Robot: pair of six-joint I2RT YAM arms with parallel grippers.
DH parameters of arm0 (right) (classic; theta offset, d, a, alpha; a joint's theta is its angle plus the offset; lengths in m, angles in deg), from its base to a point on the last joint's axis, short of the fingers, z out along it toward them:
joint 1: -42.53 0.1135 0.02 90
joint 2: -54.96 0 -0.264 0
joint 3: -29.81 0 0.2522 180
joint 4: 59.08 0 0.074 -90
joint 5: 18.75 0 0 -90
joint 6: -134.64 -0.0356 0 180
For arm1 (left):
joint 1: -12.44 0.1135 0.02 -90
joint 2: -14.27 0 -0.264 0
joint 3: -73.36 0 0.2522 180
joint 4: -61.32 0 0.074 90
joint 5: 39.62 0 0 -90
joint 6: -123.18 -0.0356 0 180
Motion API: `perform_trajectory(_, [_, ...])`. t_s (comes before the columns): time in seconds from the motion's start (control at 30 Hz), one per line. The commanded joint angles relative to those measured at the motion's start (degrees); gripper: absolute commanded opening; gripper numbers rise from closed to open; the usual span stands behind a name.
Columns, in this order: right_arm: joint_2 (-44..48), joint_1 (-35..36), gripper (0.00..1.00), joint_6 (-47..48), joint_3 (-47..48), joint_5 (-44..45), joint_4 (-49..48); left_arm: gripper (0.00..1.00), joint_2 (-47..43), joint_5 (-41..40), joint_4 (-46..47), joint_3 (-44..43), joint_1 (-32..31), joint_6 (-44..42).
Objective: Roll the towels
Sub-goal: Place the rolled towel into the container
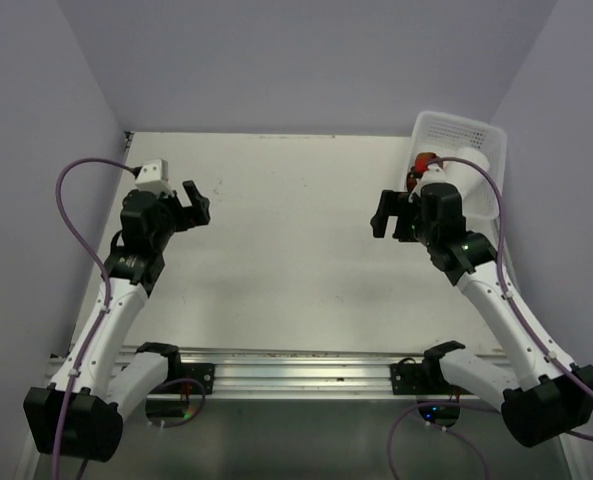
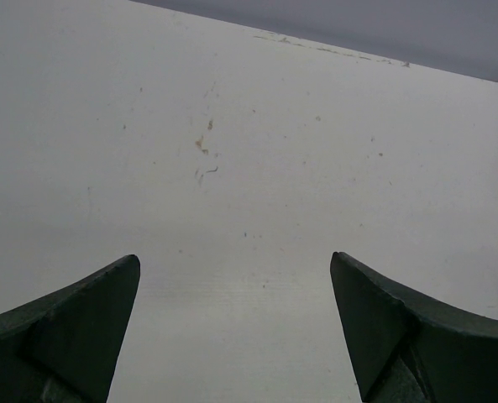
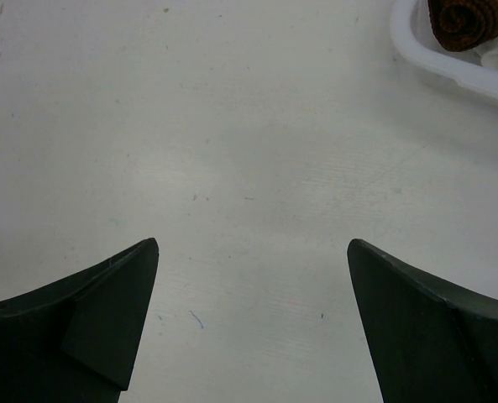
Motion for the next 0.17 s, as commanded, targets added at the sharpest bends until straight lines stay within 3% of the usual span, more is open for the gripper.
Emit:
perform_trajectory(0.0, [-0.41,0.09,0.99,-0.06,-0.65,1.05,0.56,0.99,0.1,-0.12,0.2,-0.91,0.26,-1.71])
perform_trajectory(0.13, [-0.59,0.09,0.99,-0.5,-0.75,1.91,-0.23,1.0,0.53,0.59,0.64,-0.82,0.26,-2.24])
